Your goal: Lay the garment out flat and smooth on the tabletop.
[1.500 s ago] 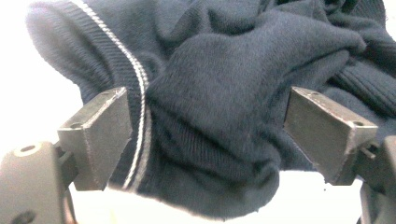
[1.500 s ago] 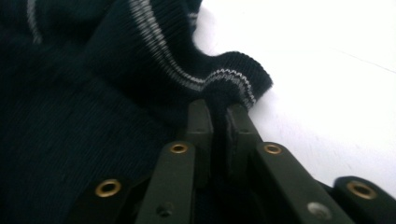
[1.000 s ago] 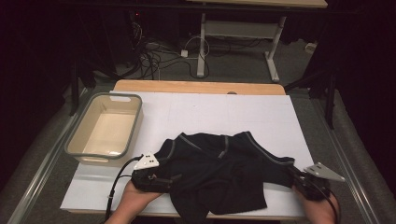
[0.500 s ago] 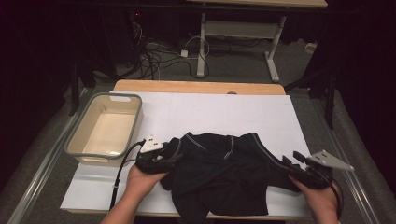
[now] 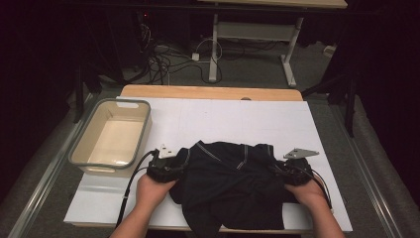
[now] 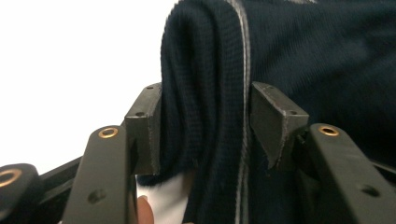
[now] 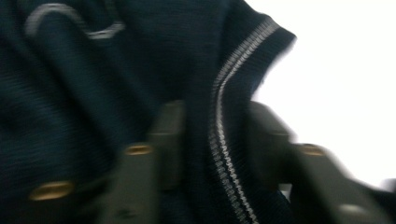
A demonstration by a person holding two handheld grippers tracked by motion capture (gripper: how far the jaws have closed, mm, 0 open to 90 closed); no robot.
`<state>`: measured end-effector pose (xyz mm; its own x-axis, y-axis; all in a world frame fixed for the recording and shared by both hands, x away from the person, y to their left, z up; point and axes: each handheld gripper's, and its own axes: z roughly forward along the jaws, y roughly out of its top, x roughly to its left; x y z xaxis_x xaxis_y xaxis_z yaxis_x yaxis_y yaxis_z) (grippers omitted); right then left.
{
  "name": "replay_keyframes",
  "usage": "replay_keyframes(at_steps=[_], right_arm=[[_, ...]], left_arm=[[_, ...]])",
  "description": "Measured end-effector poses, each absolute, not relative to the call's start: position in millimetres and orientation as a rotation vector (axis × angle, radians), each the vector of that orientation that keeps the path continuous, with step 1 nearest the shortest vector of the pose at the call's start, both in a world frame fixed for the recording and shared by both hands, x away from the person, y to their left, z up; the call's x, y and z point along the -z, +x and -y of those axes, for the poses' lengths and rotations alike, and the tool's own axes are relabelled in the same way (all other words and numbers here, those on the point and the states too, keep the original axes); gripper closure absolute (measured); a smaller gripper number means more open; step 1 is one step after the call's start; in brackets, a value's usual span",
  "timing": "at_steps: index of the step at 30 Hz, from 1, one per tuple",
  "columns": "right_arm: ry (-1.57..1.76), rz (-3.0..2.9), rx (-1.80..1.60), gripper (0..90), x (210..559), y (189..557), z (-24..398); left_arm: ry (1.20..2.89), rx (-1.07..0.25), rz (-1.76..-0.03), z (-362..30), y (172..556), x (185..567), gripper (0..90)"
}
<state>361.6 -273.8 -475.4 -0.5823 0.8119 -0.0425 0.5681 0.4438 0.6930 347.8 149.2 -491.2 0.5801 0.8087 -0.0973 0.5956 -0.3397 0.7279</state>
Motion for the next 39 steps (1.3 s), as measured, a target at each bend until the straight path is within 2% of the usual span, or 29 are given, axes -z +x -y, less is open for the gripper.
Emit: replay_keyframes(at_steps=[2,6,11,14,16,20,22,24,26,27,28,31,32,39], right_arm=[[1.131,-2.337,-0.925,78.1,476,358,272],[1.158,-2.224,-0.988,79.6,472,351,280],[1.218,-1.992,-1.038,79.9,458,335,314],[1.24,-1.92,-1.029,79.9,455,327,330],[1.236,-1.909,-1.014,79.9,457,324,332],[1.244,-1.952,-1.074,79.6,463,322,327],[1.229,-1.963,-1.093,79.3,462,322,323],[1.217,-1.973,-1.106,79.1,461,321,319],[1.204,-1.982,-1.114,79.0,458,321,316],[1.204,-1.983,-1.116,78.9,457,322,315],[1.209,-1.983,-1.121,78.9,456,322,314],[1.214,-1.999,-1.131,78.9,455,323,314],[1.212,-1.999,-1.145,78.9,454,323,315],[1.159,-1.971,-1.186,79.0,434,319,313]], left_arm=[[2.07,-0.392,-1.086,-150,338,493,50.1],[2.079,-0.392,-1.025,-153,325,492,66.7],[2.062,-0.327,-0.971,-159,318,492,68.2],[2.073,-0.319,-0.962,-156,315,490,59.3],[2.052,-0.313,-0.981,-157,316,487,45.8],[1.992,-0.322,-0.98,-150,328,464,30.7],[2.011,-0.344,-0.962,-138,340,454,27.6],[2.042,-0.31,-1.003,-126,362,451,21.5],[2.1,-0.253,-1.039,-116,382,456,20.3],[2.116,-0.196,-1.038,-112,388,460,24.4],[2.126,-0.148,-1.022,-109,392,464,34.2],[2.139,-0.205,-0.976,-107,384,463,67.8],[2.129,-0.239,-0.952,-108,378,461,76.3],[2.032,-0.334,-0.906,-128,358,426,79.5]])
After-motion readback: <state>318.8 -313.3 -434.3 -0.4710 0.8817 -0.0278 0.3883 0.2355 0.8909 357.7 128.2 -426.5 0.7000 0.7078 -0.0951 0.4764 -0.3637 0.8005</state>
